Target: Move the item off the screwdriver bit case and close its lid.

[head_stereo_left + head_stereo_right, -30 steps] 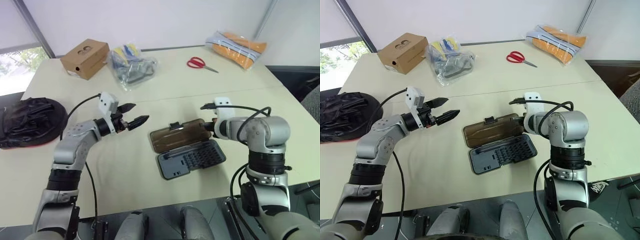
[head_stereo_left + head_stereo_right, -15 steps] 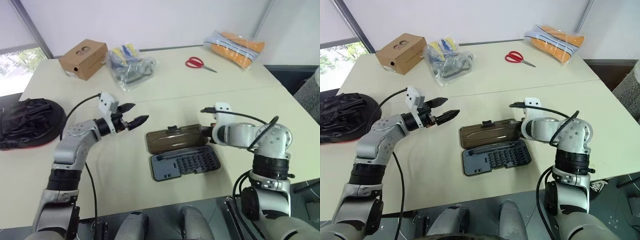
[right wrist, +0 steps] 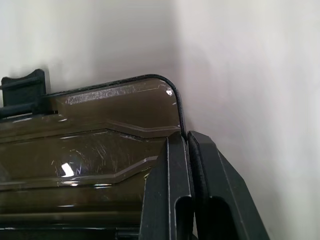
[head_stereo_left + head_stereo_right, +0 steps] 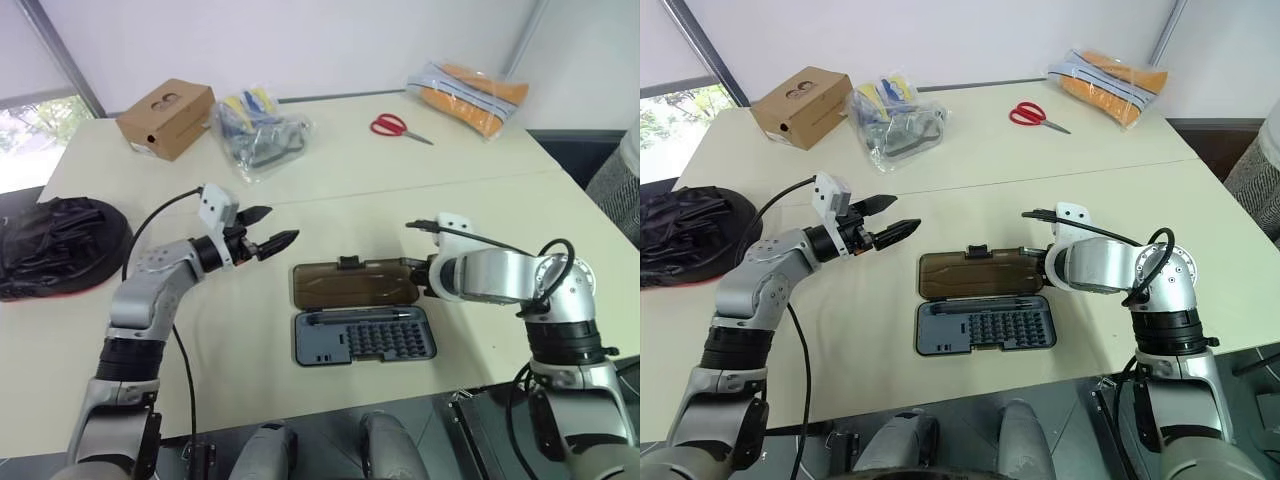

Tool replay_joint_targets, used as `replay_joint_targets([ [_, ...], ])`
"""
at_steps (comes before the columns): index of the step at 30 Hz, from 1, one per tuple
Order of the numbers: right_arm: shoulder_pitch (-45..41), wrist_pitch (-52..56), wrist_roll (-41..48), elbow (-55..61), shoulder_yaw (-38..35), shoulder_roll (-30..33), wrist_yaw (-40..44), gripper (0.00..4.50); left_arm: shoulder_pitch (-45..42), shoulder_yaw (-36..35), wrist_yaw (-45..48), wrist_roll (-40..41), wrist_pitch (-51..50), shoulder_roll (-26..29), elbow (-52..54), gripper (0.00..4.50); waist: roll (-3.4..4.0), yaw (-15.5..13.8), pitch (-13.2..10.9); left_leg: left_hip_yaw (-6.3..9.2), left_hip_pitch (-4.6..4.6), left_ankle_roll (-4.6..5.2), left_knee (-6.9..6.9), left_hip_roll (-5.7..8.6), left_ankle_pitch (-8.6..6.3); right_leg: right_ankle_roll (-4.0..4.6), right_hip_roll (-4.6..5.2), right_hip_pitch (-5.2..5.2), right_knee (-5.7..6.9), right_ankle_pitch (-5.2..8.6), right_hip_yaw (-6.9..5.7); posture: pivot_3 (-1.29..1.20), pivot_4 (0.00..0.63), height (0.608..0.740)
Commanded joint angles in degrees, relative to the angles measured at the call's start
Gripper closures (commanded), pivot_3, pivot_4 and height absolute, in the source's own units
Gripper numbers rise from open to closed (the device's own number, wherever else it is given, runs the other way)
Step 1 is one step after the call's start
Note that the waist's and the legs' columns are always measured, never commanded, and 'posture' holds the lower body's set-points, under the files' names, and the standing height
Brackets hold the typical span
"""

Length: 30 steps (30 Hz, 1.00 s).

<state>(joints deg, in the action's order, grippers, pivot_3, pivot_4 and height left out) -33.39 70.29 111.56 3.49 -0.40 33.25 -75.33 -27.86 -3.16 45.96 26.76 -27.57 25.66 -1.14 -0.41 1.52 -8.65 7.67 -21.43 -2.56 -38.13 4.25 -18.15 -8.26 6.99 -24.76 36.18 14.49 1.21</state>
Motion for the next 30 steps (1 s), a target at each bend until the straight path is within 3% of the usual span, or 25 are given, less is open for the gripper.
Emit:
replay_joint_targets([
  [1, -0.1, -1.4, 1.4, 3.3, 1.1, 2.5, 2.0, 4.44, -0.8, -0.8, 0.2, 0.5, 1.1, 0.2, 2.0, 0.00, 0.00, 0.0, 0.0, 0.00, 0.00, 0.00, 0.00, 0.00, 0.00, 0.00, 0.00, 0.00, 0.00, 0.00, 0.00, 0.00, 0.150, 0.740],
  [8, 0.0, -2.3, 1.4, 3.4, 3.6, 6.3, 5.4, 4.44, -1.0, -0.7, 0.3, 0.3, 1.2, 0.0, 1.5, 0.00, 0.00, -0.4, 0.0, 0.00, 0.00, 0.02, -0.02, 0.00, -0.01, 0.00, 0.00, 0.04, -0.03, 0.00, 0.00, 0.00, 0.150, 0.740],
  [11, -0.1, -2.9, 1.4, 3.4, 4.3, 7.3, 6.5, 3.15, -1.0, -0.6, 0.3, 0.3, 1.3, -0.1, 1.4, 0.00, 0.00, -0.4, 0.0, 0.00, 0.00, 0.02, -0.02, 0.00, -0.01, 0.00, 0.00, 0.04, -0.04, 0.00, 0.00, 0.00, 0.150, 0.740],
  [17, -0.7, -3.3, 1.4, 3.8, 5.3, 9.0, 7.5, 0.06, -0.7, -0.7, 0.7, 0.9, 0.5, 0.2, 2.0, 0.00, 0.00, -0.4, 0.0, 0.01, 0.00, 0.02, -0.02, 0.00, -0.01, 0.00, 0.00, 0.05, -0.05, 0.00, 0.00, 0.00, 0.150, 0.740],
  [30, -8.2, -3.6, -2.9, 8.0, 6.7, 18.2, 19.9, 0.02, -1.3, 0.2, 12.3, 9.7, -8.8, 6.5, 7.1, 0.00, 0.00, -0.4, 0.0, 0.03, 0.00, 0.06, -0.01, -0.03, -0.03, 0.01, -0.04, 0.06, -0.09, 0.00, -0.02, 0.00, 0.150, 0.740],
])
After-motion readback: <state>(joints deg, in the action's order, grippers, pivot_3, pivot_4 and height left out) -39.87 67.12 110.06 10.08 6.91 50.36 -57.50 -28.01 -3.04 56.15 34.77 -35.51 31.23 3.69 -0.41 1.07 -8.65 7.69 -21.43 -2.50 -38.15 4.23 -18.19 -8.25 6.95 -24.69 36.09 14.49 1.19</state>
